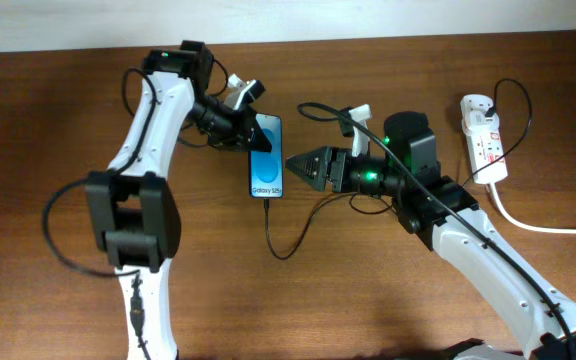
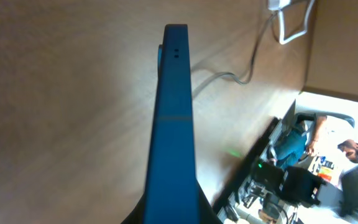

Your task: Plug charger to phone and switch on socket

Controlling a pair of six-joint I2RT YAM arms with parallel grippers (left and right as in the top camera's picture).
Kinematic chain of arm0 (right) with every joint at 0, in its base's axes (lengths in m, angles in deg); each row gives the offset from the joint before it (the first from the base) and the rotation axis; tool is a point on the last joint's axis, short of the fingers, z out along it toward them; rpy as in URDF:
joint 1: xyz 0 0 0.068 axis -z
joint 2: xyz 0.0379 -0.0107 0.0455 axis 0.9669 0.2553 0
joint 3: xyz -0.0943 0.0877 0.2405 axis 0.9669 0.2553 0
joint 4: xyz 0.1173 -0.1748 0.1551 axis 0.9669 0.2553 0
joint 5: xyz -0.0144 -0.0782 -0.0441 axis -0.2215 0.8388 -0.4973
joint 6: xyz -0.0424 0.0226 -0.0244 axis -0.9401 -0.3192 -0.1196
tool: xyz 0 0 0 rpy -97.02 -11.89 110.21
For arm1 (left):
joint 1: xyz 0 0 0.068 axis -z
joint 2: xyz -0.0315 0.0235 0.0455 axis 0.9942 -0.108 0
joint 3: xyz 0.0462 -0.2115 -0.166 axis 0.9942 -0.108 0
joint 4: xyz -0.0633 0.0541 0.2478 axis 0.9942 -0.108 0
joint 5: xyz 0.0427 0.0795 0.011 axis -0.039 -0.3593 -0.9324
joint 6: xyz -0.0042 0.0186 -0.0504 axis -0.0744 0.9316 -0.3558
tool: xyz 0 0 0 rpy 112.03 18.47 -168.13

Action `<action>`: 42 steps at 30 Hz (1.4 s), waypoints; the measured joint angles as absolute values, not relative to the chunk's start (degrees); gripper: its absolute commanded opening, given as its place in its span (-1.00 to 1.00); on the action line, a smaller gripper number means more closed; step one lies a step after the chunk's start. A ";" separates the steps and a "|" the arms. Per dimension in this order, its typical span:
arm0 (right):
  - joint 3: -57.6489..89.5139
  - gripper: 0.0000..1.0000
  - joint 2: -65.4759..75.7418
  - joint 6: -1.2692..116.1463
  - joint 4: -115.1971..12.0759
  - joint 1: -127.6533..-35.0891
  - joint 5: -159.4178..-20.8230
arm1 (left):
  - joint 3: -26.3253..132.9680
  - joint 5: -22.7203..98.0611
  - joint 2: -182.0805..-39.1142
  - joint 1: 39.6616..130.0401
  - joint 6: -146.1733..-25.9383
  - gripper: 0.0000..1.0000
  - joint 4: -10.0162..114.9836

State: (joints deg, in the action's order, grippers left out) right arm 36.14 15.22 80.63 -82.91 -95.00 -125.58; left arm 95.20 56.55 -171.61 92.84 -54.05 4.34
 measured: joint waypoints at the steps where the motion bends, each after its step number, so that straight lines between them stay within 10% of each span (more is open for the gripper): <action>1: 36.14 0.50 15.22 80.61 -82.61 -95.00 -125.50 | 95.16 56.60 -173.97 92.77 -54.83 -1.00 6.92; 16: 36.14 0.52 15.22 80.59 -79.81 -95.00 -125.36 | 94.94 53.69 -182.43 92.73 -57.83 -1.00 11.69; 26: 36.14 0.53 15.22 80.61 -79.79 -95.00 -125.36 | 94.94 51.94 -182.43 92.73 -58.66 -0.41 11.71; 28: 36.14 0.53 15.22 80.59 -79.79 -95.00 -125.39 | 94.94 51.37 -182.43 92.73 -58.66 0.13 11.69; 42: 36.14 0.63 15.22 80.67 -79.61 -95.00 -125.32 | 95.29 39.46 -182.39 92.84 -65.00 0.44 10.42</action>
